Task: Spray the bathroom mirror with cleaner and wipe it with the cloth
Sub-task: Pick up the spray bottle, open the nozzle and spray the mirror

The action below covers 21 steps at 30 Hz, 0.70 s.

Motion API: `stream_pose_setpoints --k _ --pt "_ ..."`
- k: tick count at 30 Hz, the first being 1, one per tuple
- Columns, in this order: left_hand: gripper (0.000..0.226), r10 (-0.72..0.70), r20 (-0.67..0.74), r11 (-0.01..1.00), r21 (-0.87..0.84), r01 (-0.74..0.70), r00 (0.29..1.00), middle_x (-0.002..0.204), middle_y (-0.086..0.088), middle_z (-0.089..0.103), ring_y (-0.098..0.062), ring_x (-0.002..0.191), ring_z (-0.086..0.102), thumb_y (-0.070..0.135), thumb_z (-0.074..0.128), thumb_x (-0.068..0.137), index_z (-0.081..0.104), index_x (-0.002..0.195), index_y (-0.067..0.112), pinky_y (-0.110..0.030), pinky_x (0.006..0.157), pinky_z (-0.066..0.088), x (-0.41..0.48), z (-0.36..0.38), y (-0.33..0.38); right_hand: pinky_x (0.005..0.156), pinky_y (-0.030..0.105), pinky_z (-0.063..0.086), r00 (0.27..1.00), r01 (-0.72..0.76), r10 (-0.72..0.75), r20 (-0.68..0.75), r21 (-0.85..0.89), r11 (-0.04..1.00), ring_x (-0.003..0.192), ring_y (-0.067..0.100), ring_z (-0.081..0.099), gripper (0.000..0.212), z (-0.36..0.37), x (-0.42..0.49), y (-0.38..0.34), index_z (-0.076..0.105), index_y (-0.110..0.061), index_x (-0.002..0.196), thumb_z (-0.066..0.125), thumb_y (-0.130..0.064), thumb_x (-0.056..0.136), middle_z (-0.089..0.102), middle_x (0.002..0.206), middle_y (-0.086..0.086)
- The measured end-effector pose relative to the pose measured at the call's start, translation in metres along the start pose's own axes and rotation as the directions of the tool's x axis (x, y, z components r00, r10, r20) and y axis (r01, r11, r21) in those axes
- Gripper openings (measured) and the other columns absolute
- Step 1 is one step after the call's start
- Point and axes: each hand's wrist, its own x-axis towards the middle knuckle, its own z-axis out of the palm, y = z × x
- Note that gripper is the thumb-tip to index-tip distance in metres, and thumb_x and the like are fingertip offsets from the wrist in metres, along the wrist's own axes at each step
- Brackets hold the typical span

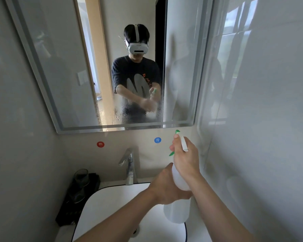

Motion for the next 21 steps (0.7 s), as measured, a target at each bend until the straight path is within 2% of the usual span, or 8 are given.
stream_pose_setpoints --k 5,7,9,14,18,21 --pt "0.077 0.033 0.032 0.999 0.023 -0.034 0.999 0.119 0.015 0.065 -0.011 0.109 0.065 0.042 0.087 0.058 0.05 0.126 0.038 -0.043 0.095 0.056 0.011 0.012 0.012 0.066 0.033 0.051 0.998 -0.004 0.005 -0.064 0.008 1.0 0.067 0.009 0.067 0.058 -0.022 0.011 0.007 0.065 -0.02 0.074 0.04 -0.072 0.083 0.071 0.071 -0.006" --pt "0.077 0.041 0.041 0.999 0.025 -0.042 0.998 0.117 0.018 0.066 -0.01 0.109 0.065 0.047 0.086 0.056 0.051 0.124 0.043 -0.042 0.094 0.057 0.013 0.019 0.016 0.061 0.026 0.044 0.995 0.002 -0.001 -0.104 0.004 1.0 0.064 0.001 0.065 0.06 -0.03 0.013 0.01 0.064 -0.018 0.069 0.04 -0.072 0.083 0.07 0.069 -0.014" --pt "0.077 0.047 0.053 0.998 0.032 -0.048 0.998 0.116 0.02 0.067 -0.007 0.107 0.065 0.05 0.085 0.056 0.05 0.124 0.045 -0.041 0.093 0.057 0.014 0.028 0.019 0.061 0.018 0.039 0.992 -0.006 0.002 -0.123 -0.028 1.0 0.068 -0.006 0.063 0.059 -0.038 0.013 0.013 0.064 -0.023 0.065 0.037 -0.073 0.083 0.069 0.069 -0.024" --pt "0.075 0.034 0.084 0.997 0.063 -0.039 0.996 0.116 0.02 0.066 -0.009 0.106 0.066 0.053 0.085 0.058 0.05 0.124 0.045 -0.042 0.092 0.057 0.015 0.046 0.021 0.063 0.027 0.041 0.993 -0.053 0.049 -0.112 -0.032 0.998 0.058 0.0 0.061 0.047 -0.055 0.009 0.024 0.062 -0.038 0.066 0.037 -0.075 0.082 0.069 0.061 -0.015" --pt "0.086 0.003 0.098 0.994 0.104 -0.013 0.995 0.119 0.016 0.064 -0.013 0.108 0.065 0.061 0.083 0.053 0.047 0.129 0.04 -0.043 0.092 0.057 0.016 0.051 0.022 0.061 0.029 0.042 0.989 -0.079 0.077 -0.125 -0.009 0.997 0.049 0.004 0.055 0.052 -0.064 0.008 0.027 0.058 -0.031 0.064 0.037 -0.076 0.08 0.064 0.055 -0.008" --pt "0.084 0.002 0.102 0.991 0.131 -0.015 0.995 0.116 0.016 0.064 -0.012 0.105 0.065 0.063 0.081 0.052 0.046 0.126 0.041 -0.042 0.089 0.058 0.017 0.051 0.023 0.06 0.029 0.041 0.988 -0.069 0.068 -0.138 -0.001 0.998 0.051 0.005 0.056 0.055 -0.066 0.007 0.028 0.057 -0.022 0.064 0.04 -0.07 0.086 0.064 0.057 -0.005"
